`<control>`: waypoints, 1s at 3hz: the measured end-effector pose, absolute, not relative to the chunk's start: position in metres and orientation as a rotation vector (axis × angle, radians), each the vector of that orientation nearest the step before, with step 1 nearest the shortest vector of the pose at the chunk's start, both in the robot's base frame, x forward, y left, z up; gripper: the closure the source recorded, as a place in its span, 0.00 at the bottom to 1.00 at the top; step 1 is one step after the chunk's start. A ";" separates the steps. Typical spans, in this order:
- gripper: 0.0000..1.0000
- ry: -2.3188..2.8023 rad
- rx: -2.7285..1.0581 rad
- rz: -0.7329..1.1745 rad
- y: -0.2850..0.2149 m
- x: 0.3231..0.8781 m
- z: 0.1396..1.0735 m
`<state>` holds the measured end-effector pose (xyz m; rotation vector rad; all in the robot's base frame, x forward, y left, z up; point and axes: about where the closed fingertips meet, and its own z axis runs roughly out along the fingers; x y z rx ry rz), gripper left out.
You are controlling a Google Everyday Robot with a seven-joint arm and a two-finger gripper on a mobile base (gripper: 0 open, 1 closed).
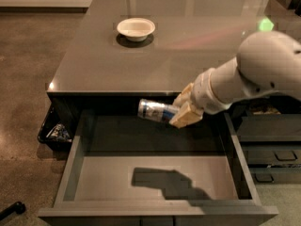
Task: Place redbull can into top drawer
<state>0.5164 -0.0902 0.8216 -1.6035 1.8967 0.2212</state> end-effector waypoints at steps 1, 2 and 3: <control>1.00 1.965 -1.568 0.269 -0.099 0.503 0.762; 1.00 1.992 -1.604 0.298 -0.096 0.501 0.700; 1.00 1.993 -1.603 0.313 -0.098 0.501 0.692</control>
Offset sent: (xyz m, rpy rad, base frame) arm -0.0151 -0.0038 -0.1888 -0.0279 0.1527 0.0035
